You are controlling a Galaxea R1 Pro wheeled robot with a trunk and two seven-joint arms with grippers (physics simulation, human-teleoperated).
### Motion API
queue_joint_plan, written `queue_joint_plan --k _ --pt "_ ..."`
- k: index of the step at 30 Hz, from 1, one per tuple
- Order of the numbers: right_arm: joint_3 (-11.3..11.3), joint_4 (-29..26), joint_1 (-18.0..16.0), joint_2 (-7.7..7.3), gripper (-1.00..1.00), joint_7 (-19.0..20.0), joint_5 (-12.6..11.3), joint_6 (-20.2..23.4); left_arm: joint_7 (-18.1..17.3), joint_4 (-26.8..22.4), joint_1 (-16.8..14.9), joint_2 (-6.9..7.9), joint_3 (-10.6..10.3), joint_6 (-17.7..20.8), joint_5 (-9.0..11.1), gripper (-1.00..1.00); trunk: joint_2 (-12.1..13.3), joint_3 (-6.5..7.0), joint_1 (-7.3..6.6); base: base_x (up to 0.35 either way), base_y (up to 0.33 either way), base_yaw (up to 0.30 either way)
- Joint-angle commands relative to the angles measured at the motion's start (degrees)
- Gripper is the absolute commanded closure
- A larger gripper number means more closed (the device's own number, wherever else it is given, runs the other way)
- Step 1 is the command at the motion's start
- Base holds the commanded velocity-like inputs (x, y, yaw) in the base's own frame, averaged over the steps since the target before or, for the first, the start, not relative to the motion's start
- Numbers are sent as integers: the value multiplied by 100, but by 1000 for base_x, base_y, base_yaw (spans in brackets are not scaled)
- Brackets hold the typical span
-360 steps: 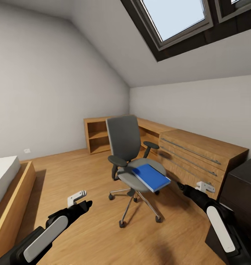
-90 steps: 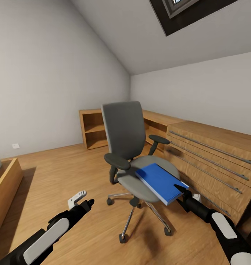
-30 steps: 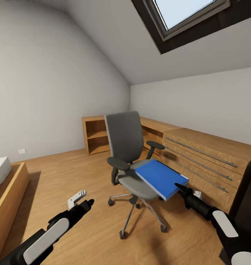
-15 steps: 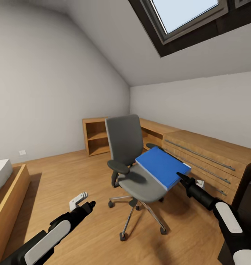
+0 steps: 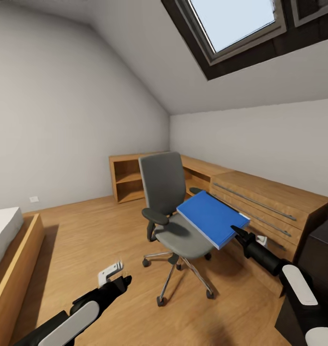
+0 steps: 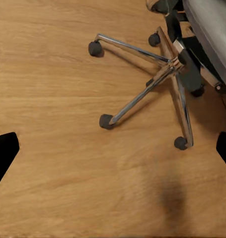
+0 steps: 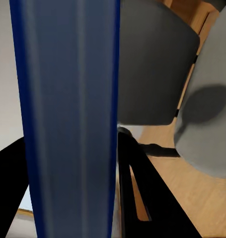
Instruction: In the bedroom, organize the workspace by keeping the computer under the desk, ensuring the monitor is on the desk, placing the keyboard on the desk next to the monitor, placing the mouse on the desk next to the keyboard, moving the folder from the swivel chair onto the desk next to the mouse, stacking the notebook on top of the folder with the pen on top of the notebook, and positioning the swivel chair next to the desk.
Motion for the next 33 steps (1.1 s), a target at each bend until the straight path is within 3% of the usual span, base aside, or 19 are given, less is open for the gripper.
queue_joint_plan --k 1,5,7,9,12,19,20,21,23,24,25,29,33 --pt "-12 -1 9 2 100 56 -3 37 21 136 -7 2 -19 16 10 -100 38 12 -25 -72 0 0" --pt "-18 -16 120 0 100 414 -4 34 -14 847 -7 -27 -46 12 11 -100 198 84 -113 -31 0 0" --pt "-21 -113 220 -79 100 849 1 48 -31 1448 -7 -160 -35 10 -7 -100 279 120 -156 -5 0 0" --pt "-16 -138 316 -227 100 945 -19 103 -33 1552 -7 -191 -29 10 -10 -100 359 156 -200 -2 0 0" --pt "-15 -156 379 -310 100 1012 -39 224 -35 1606 -7 -205 -24 9 -12 -100 479 209 -266 0 0 0" --pt "-18 -164 408 -337 100 1073 -53 382 -35 1657 -7 -248 -46 14 -5 -100 760 335 -420 0 0 -15" --pt "-16 -161 409 -334 100 1086 -54 388 -35 1850 -7 -364 -52 11 -4 -100 800 353 -442 0 0 -3" --pt "-15 -160 409 -348 100 1088 -48 471 -151 4268 -7 -1329 -92 -974 -667 -100 840 371 -464 0 0 0" --pt "-13 -157 413 -343 100 1088 -48 483 -343 4535 -7 -1354 -94 -1023 -693 -100 920 407 -508 0 0 0" --pt "-13 -149 417 -305 100 1088 -34 474 -611 4952 -7 -1435 -100 -1607 -706 -100 960 425 -530 0 0 0" --pt "-13 -148 417 -299 100 1088 -33 475 -641 5041 -7 -1473 -101 -1735 -710 -100 1001 443 -552 0 0 0" --pt "-12 -147 418 -297 100 1088 -31 468 -690 5326 -7 -1619 -102 -1943 -716 -100 1161 515 -640 0 0 0" --pt "-9 -147 418 -292 100 1090 -31 454 -693 5354 -6 -1636 -102 -1963 -712 -100 1321 586 -728 0 0 0"
